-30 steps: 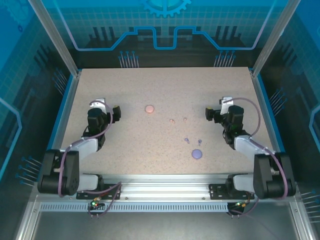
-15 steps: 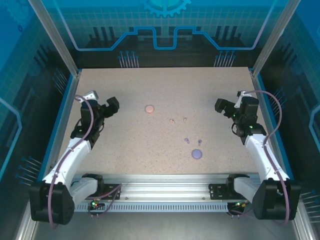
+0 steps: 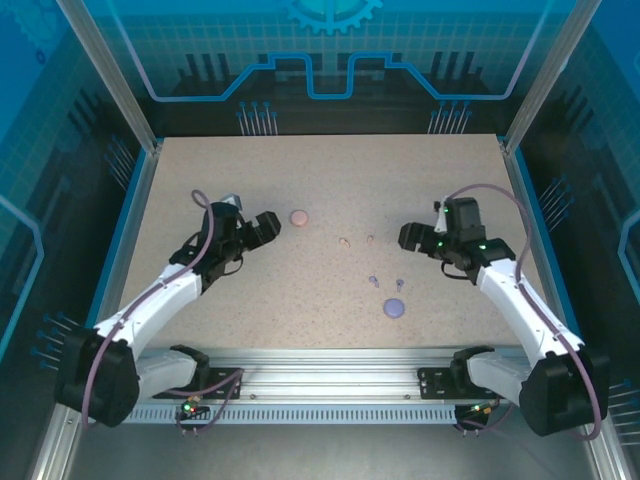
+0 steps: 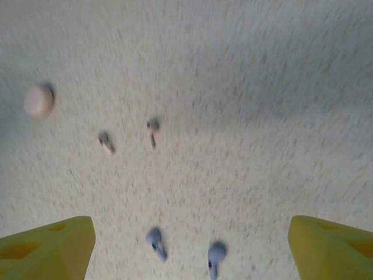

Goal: Insert wireless bluetooth earbuds into charging case

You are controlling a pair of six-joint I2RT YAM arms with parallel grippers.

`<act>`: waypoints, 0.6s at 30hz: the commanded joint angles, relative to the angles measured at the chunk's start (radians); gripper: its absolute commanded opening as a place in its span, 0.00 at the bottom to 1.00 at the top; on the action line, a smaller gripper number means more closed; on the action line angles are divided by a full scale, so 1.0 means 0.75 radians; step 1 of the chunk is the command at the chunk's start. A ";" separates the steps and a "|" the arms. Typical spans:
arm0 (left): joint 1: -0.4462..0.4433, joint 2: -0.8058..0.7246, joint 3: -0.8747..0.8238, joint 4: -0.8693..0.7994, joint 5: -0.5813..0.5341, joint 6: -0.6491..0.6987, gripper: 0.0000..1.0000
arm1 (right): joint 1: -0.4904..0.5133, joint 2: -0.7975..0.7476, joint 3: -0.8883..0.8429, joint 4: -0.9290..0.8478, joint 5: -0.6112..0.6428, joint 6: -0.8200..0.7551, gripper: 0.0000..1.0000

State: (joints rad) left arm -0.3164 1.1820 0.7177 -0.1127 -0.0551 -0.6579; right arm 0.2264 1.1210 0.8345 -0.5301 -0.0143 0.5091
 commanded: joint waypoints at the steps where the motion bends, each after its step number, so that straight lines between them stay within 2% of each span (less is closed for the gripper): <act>1: -0.065 0.059 0.053 -0.027 0.063 -0.083 0.99 | 0.153 0.033 0.043 -0.273 0.149 0.088 0.87; 5: -0.126 0.134 0.079 -0.027 0.098 -0.119 0.99 | 0.349 0.087 0.041 -0.457 0.290 0.196 0.85; 8: -0.148 0.161 0.079 -0.024 0.130 -0.145 0.99 | 0.458 0.122 0.002 -0.494 0.334 0.244 0.85; 14: -0.177 0.184 0.075 0.003 0.194 -0.160 0.99 | 0.540 0.273 -0.027 -0.428 0.277 0.214 0.85; 18: -0.180 0.232 0.135 -0.054 0.252 -0.152 0.99 | 0.571 0.394 -0.025 -0.365 0.250 0.205 0.85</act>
State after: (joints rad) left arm -0.4438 1.3308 0.7650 -0.1299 0.0750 -0.7612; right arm 0.6296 1.3754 0.8299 -0.8219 0.1802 0.6548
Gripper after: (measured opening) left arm 0.987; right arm 0.854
